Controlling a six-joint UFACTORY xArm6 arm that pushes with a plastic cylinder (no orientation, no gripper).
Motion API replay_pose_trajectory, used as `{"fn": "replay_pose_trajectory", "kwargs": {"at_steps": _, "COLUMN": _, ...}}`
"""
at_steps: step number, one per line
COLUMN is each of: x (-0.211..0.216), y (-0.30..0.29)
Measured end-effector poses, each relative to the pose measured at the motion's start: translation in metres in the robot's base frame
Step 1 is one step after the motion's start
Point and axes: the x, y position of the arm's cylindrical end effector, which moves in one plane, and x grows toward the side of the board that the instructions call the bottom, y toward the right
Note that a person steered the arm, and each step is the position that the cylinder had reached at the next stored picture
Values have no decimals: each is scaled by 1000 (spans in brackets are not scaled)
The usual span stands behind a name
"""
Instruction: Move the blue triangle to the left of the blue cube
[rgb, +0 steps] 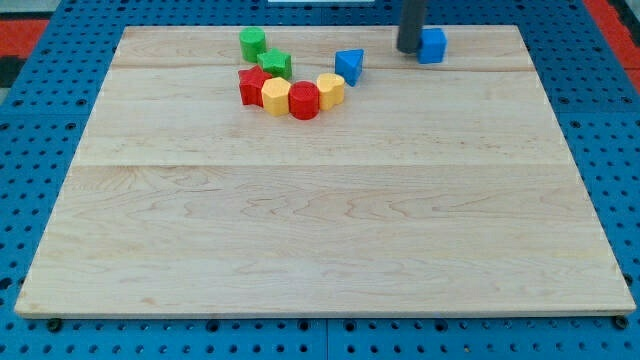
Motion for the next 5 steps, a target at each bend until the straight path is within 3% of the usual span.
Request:
{"fn": "replay_pose_trajectory", "kwargs": {"at_steps": 1, "x": 13, "y": 24}}
{"fn": "replay_pose_trajectory", "kwargs": {"at_steps": 2, "x": 80, "y": 21}}
{"fn": "replay_pose_trajectory", "kwargs": {"at_steps": 4, "x": 81, "y": -111}}
{"fn": "replay_pose_trajectory", "kwargs": {"at_steps": 5, "x": 63, "y": -113}}
